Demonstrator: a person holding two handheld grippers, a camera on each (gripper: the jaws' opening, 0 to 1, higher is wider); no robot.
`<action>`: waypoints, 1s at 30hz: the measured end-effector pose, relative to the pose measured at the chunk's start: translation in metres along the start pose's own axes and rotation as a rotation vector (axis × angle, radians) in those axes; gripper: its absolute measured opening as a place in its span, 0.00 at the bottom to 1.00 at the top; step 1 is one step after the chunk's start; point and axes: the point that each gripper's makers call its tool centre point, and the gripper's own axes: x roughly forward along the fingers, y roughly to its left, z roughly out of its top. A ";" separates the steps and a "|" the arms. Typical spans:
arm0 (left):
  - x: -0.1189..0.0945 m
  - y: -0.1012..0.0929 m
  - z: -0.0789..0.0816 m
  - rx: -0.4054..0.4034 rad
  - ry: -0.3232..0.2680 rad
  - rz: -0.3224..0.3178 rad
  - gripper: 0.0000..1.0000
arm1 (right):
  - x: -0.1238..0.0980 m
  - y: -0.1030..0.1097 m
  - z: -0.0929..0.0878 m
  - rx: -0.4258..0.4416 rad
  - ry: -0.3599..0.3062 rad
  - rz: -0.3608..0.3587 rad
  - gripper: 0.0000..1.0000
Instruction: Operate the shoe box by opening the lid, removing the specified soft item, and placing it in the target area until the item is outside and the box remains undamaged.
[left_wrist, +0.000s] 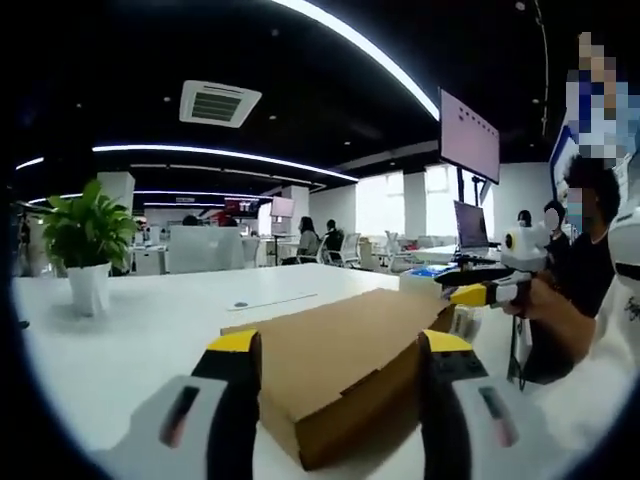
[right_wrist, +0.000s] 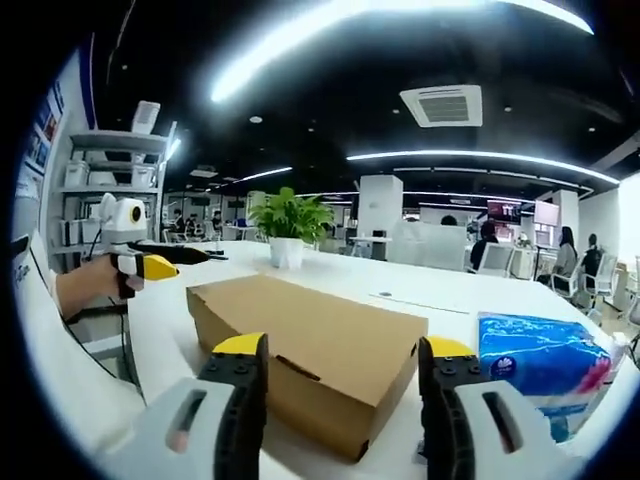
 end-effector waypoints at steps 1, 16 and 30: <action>-0.001 0.004 0.001 0.001 -0.003 0.012 0.64 | 0.001 0.000 0.003 -0.017 -0.006 0.008 0.59; -0.024 0.063 0.021 0.017 -0.035 0.107 0.67 | 0.018 -0.009 0.042 -0.062 -0.095 0.036 0.48; -0.033 0.078 0.030 0.030 -0.042 0.136 0.66 | 0.016 -0.021 0.057 0.017 -0.170 0.052 0.58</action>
